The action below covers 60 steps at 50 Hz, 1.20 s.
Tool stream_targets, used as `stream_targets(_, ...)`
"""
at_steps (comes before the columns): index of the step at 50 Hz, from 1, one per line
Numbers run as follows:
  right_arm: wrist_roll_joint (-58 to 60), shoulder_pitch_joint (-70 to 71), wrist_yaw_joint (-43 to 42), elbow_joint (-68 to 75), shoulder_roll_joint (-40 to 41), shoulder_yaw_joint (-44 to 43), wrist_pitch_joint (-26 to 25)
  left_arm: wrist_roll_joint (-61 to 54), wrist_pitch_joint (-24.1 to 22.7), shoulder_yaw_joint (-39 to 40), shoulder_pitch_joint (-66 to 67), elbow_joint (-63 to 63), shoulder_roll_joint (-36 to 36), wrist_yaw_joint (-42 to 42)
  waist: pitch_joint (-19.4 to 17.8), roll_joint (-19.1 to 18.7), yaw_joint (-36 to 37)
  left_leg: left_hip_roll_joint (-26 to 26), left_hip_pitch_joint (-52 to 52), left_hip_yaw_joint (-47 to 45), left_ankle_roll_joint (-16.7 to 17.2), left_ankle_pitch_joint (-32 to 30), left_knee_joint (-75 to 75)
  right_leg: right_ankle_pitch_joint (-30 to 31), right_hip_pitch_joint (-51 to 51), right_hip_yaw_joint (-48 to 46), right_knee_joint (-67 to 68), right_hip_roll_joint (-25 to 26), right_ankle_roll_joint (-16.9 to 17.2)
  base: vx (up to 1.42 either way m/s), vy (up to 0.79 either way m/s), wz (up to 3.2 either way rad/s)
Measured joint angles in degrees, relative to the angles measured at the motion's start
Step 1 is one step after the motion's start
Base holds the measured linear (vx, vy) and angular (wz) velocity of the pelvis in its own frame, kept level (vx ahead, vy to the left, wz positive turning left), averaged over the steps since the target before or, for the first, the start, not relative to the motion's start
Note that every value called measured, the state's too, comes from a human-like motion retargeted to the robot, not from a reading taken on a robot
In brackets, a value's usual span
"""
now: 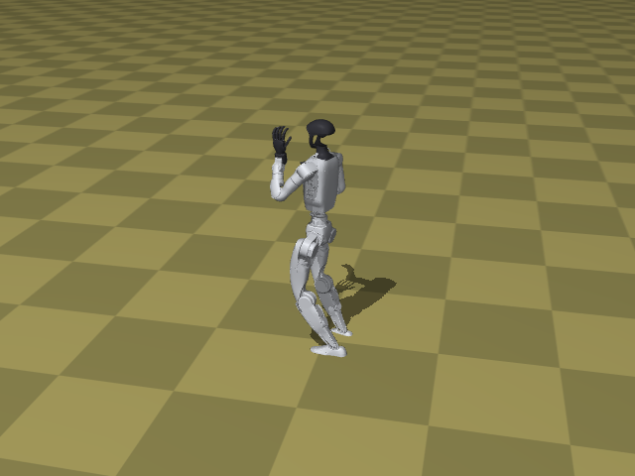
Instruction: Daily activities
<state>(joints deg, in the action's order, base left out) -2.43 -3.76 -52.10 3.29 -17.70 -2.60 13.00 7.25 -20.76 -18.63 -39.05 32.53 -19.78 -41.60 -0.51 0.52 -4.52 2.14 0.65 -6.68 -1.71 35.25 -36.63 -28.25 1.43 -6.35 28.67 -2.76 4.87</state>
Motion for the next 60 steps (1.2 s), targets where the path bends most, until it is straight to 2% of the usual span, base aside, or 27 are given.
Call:
stream_targets(3, -1.67, 1.11, -1.84, -3.15, 0.87, -2.37, 2.4, -0.29, -0.88, 2.25, 4.26, 0.42, -0.98, -1.84, -1.38, 0.29, -0.02, 0.66, 0.21, -0.41, 0.5, -0.44, -3.02, -0.11, 0.73, 0.49, 3.52, -0.01, 0.43, -0.03, -0.01, -0.16)
stream_targets(5, -0.96, 4.87, -3.8, -8.5, -0.4, -4.16, 3.22, -0.65, -2.23, 5.26, 8.86, 0.49, -3.6, -3.92, -0.32, 0.77, -0.76, -0.55, 0.26, -0.88, 0.36, -2.79, 1.09, 1.69, 1.29, 1.02, 0.2, -0.5, 1.03, 0.05, 0.0, -0.28)
stream_targets(6, -0.22, 6.31, -4.13, -10.58, -1.2, -4.95, 3.87, -0.29, -2.14, 5.55, 11.46, -0.51, -4.3, -4.04, -0.92, 1.02, -0.71, -0.2, 0.36, -1.15, 0.54, -3.1, -0.35, 1.83, 1.6, 1.25, 1.73, -0.48, 1.24, -0.04, 0.0, -0.36)
stream_targets(10, 4.27, 14.27, -2.25, -20.2, -4.86, -4.9, 4.65, 2.63, -2.43, 6.5, 20.62, -4.68, -7.76, -3.64, -2.37, 1.58, -0.33, 0.33, 1.11, -2.28, 0.67, -3.95, -3.52, 1.92, 3.42, 2.6, 5.44, -0.29, 2.02, -0.05, 0.0, -0.46)
stream_targets(15, 5.34, 22.3, 12.45, -28.16, -5.67, 4.39, 4.83, 6.02, -2.3, 3.07, 25.54, -8.22, -8.59, 3.0, -3.18, 2.54, 0.37, 0.51, 2.58, -3.74, 0.33, -3.73, -6.72, 0.82, 6.1, 3.96, 9.3, -0.47, 1.93, -0.07, 0.02, -0.42)
stream_targets(20, 0.91, 23.56, 28.87, -28.21, -3.7, 10.88, 3.83, 4.77, -2.14, -0.16, 26.45, -7.97, -6.03, 11.03, -4.43, 3.02, 1.44, 0.31, 4.08, -4.87, -0.17, -2.16, -9.43, -2.26, 8.82, 5.39, 13.78, -1.02, 1.35, -0.09, 0.06, -0.37)
stream_targets(27, -5.66, 20.09, 39.65, -23.3, -3.03, 12.75, 1.9, 2.47, -1.1, -2.34, 26.08, -8.8, -4.45, 16.37, -6.28, 3.69, 1.27, -1.59, 4.59, -7.3, -2.1, 0.44, -10.22, -4.78, 12.38, 7.96, 18.55, -2.57, 1.88, -0.07, 0.12, -0.42)
stream_targets(35, -16.2, 23.62, 43.96, -24.9, -4.24, 14.6, 3.62, 2.89, -0.66, -2.52, 20.25, -8.64, -5.5, 13.17, -7.06, 4.51, -1.04, -3.3, 6.6, -9.92, -3.43, -1.19, -11.08, -3.46, 17.65, 7.92, 24.22, -4.4, 2.7, -0.08, 0.11, -0.58)
stream_targets(41, -21.41, 27.2, 48.26, -26.02, -3.74, 18.04, 3.81, 4.44, 0.52, -2.94, 16.41, -10.05, -5.32, 11.86, -7.31, 5.06, -0.69, -3.5, 7.92, -12.46, -3.73, -2.95, -12.71, -3.53, 18.79, 4.56, 27.85, -7.19, 1.78, -0.07, 0.04, -0.79)
stream_targets(48, -25.38, 29.72, 52.4, -29.72, -3.09, 21.93, 3.49, 5.8, 1.08, -3.92, 14.14, -8.04, -5.41, 10.67, -8.56, 5.22, 0.27, -3.17, 10.17, -13.07, -3.17, -9.81, -17.89, -5.0, 17.74, 3.45, 30.99, -8.26, 0.81, -0.06, -0.01, -0.9)
stream_targets(51, -25.64, 30.14, 52.25, -32.05, -3.62, 22.42, 3.71, 7.13, 1.17, -3.86, 14.1, -6.24, -6.07, 9.43, -9.23, 4.6, 0.72, -2.97, 12.54, -10.65, -1.74, -14.17, -21.9, -7.2, 17.18, 4.32, 32.28, -6.8, 0.3, -0.06, -0.01, -0.99)
stream_targets(54, -24.78, 30.23, 51.26, -33.64, -4.43, 22.42, 3.9, 9.01, 1.34, -4.1, 14.08, -4.79, -6.54, 8.22, -9.87, 3.52, 1.43, -4.33, 15.11, -5.68, 1.56, -16.66, -25.0, -10.59, 16.77, 5.94, 34.02, -4.47, -0.3, -0.05, 0.02, -1.1)
stream_targets(57, -22.96, 30.19, 49.38, -33.94, -4.84, 22.0, 4.05, 11.25, 1.5, -4.62, 13.72, -4.29, -6.57, 7.05, -10.5, 2.25, 2.19, -6.9, 16.64, 0.18, 5.18, -15.54, -26.26, -13.71, 16.69, 8.09, 35.37, -2.05, -0.45, -0.03, 0.03, -1.05)
stream_targets(60, -21.28, 30.55, 46.73, -33.17, -4.35, 21.25, 4.25, 12.99, 1.32, -4.94, 12.42, -4.73, -6.37, 5.75, -11.09, 1.47, 2.25, -7.27, 16.29, 1.21, 5.14, -13.38, -25.44, -14.99, 16.49, 9.48, 35.0, -0.9, -0.22, -0.02, 0.01, -0.69)
